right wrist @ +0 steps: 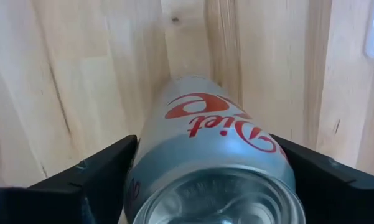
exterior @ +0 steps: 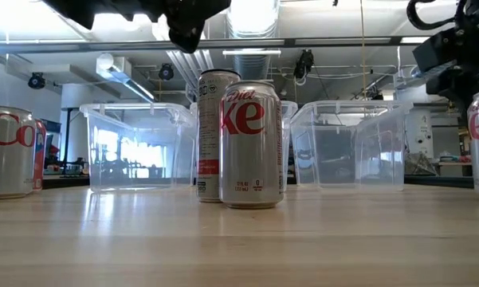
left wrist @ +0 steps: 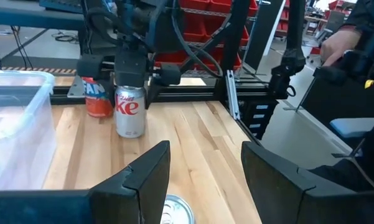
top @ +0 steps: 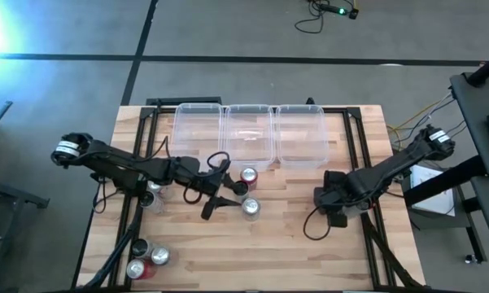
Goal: Sort soda cans
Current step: Put the top right red silver soda can into the right transparent bin
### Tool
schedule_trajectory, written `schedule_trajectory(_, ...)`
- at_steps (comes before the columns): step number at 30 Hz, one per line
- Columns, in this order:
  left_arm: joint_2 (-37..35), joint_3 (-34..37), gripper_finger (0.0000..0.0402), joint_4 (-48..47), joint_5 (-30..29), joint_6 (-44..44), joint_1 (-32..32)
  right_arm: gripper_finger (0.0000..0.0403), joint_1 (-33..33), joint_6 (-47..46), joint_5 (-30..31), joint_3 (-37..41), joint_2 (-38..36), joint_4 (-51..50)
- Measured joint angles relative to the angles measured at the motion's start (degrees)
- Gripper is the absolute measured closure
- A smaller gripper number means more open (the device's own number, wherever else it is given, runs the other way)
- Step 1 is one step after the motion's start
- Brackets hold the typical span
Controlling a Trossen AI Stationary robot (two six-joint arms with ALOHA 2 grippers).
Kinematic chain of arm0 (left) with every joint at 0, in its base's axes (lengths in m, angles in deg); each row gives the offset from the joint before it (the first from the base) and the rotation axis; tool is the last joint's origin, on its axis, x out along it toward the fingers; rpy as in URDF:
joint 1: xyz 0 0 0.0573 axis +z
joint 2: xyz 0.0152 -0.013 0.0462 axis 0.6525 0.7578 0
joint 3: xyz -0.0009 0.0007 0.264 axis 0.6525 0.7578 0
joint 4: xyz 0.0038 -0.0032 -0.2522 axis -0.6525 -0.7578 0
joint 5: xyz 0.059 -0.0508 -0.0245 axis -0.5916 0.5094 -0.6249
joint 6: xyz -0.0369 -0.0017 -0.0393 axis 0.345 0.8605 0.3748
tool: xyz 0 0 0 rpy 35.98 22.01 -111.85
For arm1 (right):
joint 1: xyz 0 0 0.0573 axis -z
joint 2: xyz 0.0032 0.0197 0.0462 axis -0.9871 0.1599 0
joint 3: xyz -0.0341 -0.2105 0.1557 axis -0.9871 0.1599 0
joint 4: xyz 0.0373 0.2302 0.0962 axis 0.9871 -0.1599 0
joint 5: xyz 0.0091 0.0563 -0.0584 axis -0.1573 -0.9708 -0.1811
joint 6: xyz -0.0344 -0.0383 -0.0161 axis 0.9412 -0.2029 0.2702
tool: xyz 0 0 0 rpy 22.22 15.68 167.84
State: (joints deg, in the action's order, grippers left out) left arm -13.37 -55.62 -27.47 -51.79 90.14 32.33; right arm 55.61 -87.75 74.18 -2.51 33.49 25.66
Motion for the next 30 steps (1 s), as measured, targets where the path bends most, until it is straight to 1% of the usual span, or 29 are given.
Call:
schedule_trajectory(3, -0.4, 0.0, 0.0219, -0.6, 0.0, 0.0, -0.3, 0.0103, 0.0, 0.7, -0.5, -1.2, 1.2, -0.3)
schedule_trajectory(5, -1.1, 0.0, 0.0219, -1.6, 0.0, -0.1, -0.4, 0.0106, 0.0, 1.2, -1.5, -3.4, 2.1, -0.3)
schedule_trajectory(7, -2.1, 0.0, 0.0219, -3.3, 0.0, -0.6, -0.4, 0.0106, 0.0, 2.3, -1.8, -7.3, 3.0, -0.2)
schedule_trajectory(10, -3.5, 0.0, 0.0219, -5.4, 0.0, -2.1, -0.4, 0.0106, 0.0, 4.3, -1.8, -14.9, 5.0, -0.5)
schedule_trajectory(14, -4.8, 0.0, 0.0219, -5.4, 0.0, -4.1, -0.4, 0.0106, 0.1, 8.7, -1.1, -27.6, 8.0, -1.3)
schedule_trajectory(18, -5.3, 0.0, 0.0219, -5.4, 0.0, -5.0, -0.4, 0.0106, 2.5, 15.2, 6.0, -39.6, 10.8, -8.7)
schedule_trajectory(21, -5.3, 0.0, 0.0219, -5.5, -0.1, -5.0, -0.4, 0.0105, 6.7, 20.2, 13.5, -46.5, 12.2, -13.7)
schedule_trajectory(23, -5.3, 0.0, 0.0219, -5.5, -0.1, -5.0, -0.4, 0.0105, 10.7, 23.8, 16.7, -49.0, 12.6, -14.9)
schedule_trajectory(26, -5.2, 0.0, 0.0219, -5.5, -0.1, -6.1, -0.4, 0.0105, 18.6, 29.6, 16.6, -50.1, 12.7, -14.9)
schedule_trajectory(30, -5.2, 0.5, 0.0219, -5.5, -0.2, -6.6, -0.4, 0.0105, 31.1, 37.2, 15.3, -49.2, 12.9, -15.2)
